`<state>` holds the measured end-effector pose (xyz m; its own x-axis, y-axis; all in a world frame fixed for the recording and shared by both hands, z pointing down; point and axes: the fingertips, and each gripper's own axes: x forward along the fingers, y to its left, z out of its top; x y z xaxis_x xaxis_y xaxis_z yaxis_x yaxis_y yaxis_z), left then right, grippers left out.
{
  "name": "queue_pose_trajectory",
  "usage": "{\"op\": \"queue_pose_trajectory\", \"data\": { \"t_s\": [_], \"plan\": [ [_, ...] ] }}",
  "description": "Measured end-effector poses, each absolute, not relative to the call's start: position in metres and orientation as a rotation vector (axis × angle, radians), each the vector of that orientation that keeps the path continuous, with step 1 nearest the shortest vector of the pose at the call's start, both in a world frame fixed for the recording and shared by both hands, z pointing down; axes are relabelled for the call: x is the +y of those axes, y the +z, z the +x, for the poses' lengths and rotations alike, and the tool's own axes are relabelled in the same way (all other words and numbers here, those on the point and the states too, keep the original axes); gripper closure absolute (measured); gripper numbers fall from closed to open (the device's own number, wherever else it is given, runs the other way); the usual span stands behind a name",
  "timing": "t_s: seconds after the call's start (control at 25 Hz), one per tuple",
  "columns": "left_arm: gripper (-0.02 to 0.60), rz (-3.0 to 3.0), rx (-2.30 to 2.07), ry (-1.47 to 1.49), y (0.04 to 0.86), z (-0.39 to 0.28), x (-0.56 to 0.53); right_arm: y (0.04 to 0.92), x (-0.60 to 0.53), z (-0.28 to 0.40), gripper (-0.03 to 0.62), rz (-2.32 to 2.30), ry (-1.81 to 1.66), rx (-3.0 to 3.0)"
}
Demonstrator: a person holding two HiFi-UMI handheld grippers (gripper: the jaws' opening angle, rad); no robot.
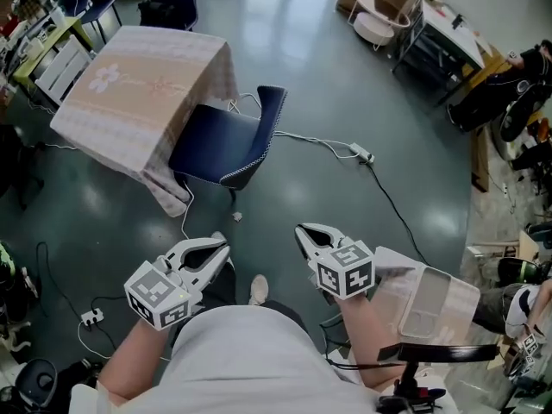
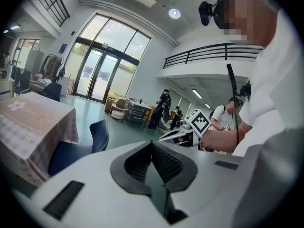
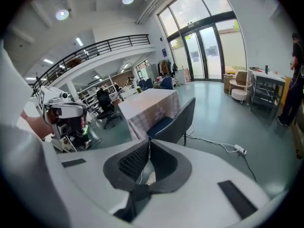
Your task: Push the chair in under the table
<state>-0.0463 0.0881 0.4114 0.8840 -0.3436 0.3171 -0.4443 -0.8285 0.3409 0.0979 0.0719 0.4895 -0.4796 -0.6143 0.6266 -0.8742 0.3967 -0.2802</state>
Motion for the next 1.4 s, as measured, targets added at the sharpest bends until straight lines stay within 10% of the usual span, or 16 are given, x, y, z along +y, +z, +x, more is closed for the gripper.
{"op": "queue_pose_trajectory", "data": {
  "t_s": [1.4],
  "plan": [
    [0.571, 2.657, -0.358, 0.414, 0.419, -0.251, 0.208, 0.447, 0.203, -0.142, 0.582, 1.300, 0.701, -2.291]
  ]
}}
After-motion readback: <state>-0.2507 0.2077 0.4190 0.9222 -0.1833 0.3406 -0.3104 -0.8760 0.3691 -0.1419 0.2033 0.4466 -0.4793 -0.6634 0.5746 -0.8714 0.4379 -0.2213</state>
